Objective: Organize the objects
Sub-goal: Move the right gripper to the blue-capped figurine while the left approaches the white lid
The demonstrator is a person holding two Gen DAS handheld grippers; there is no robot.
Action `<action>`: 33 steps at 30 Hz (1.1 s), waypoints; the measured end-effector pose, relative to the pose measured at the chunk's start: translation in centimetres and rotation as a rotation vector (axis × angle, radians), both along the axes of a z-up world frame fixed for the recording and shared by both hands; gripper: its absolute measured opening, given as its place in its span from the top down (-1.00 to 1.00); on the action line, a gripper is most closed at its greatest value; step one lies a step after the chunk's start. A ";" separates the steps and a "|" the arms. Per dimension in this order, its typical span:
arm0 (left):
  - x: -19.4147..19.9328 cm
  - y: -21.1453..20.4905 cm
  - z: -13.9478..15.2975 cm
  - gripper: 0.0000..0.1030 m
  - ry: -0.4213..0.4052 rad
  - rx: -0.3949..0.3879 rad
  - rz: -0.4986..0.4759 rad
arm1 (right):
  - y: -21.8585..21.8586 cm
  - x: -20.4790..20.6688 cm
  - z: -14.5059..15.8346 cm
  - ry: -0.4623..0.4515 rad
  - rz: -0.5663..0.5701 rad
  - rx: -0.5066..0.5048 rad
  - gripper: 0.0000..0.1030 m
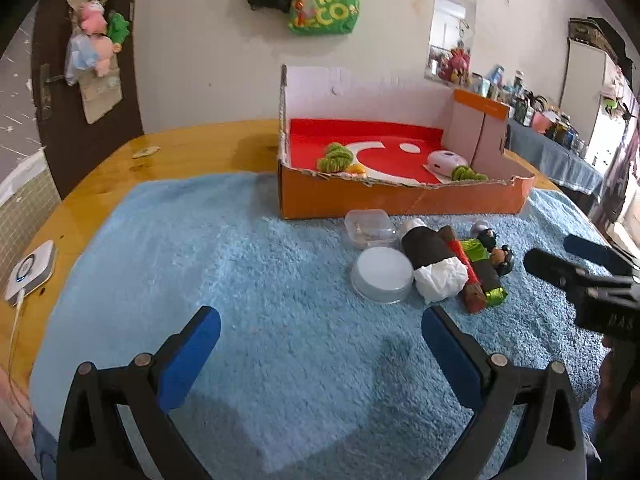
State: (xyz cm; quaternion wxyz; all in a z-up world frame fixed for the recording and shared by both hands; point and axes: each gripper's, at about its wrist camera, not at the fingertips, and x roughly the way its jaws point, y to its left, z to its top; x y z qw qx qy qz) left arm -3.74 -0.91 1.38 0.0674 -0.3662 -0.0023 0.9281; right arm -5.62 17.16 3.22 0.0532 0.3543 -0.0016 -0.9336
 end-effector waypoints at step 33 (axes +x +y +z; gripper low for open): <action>-5.3 1.8 -0.3 -0.50 -0.112 -0.034 -0.171 | -1.9 -3.7 -0.6 -0.165 0.135 0.071 -0.24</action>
